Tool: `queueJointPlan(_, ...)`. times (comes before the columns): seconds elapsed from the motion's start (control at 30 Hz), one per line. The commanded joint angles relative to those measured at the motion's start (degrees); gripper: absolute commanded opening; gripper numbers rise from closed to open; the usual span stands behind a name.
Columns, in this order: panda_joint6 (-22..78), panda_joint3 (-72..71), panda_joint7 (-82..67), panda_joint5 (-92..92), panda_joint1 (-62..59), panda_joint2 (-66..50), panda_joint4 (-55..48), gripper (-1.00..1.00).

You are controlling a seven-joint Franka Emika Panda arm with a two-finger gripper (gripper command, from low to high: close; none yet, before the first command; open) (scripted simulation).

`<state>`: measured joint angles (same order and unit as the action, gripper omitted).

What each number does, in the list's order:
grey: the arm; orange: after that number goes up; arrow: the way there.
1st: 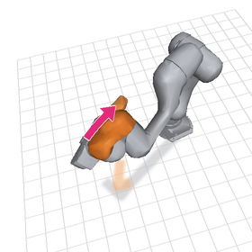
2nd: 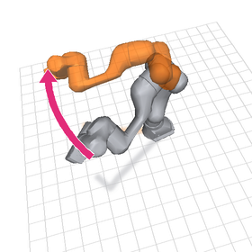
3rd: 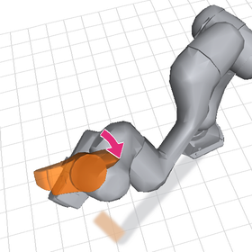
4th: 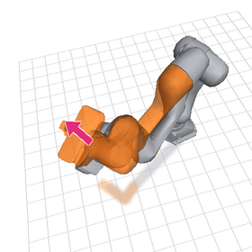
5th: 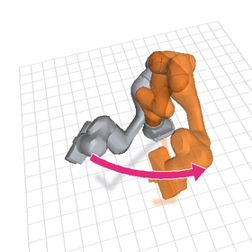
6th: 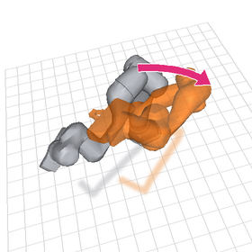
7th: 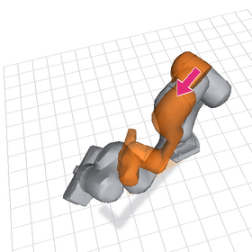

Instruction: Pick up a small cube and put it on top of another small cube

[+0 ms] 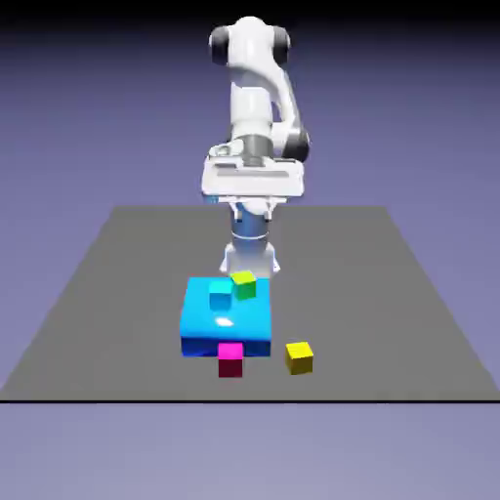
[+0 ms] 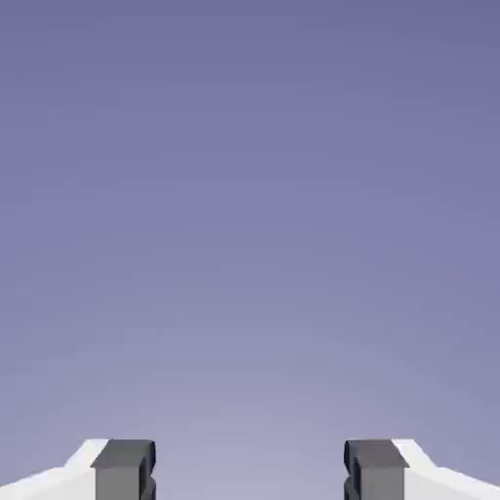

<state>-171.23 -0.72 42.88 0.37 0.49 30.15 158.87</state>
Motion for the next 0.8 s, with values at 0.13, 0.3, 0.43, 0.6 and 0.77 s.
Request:
queueJointPlan(0.13,11.52,-2.99,1.77,1.52,-0.81,-10.39,-8.85,0.0)
queueJointPlan(0.3,23.04,-5.98,3.55,3.03,-1.62,-20.77,-17.7,0.0)
queueJointPlan(0.43,32.25,-8.38,4.97,4.24,-2.26,-29.07,-24.78,0.0)
queueJointPlan(0.6,43.77,-11.37,6.74,5.76,-3.07,-39.46,-33.63,0.0)
queueJointPlan(0.77,55.29,-14.36,8.51,7.27,-3.88,-49.84,-42.48,0.0)
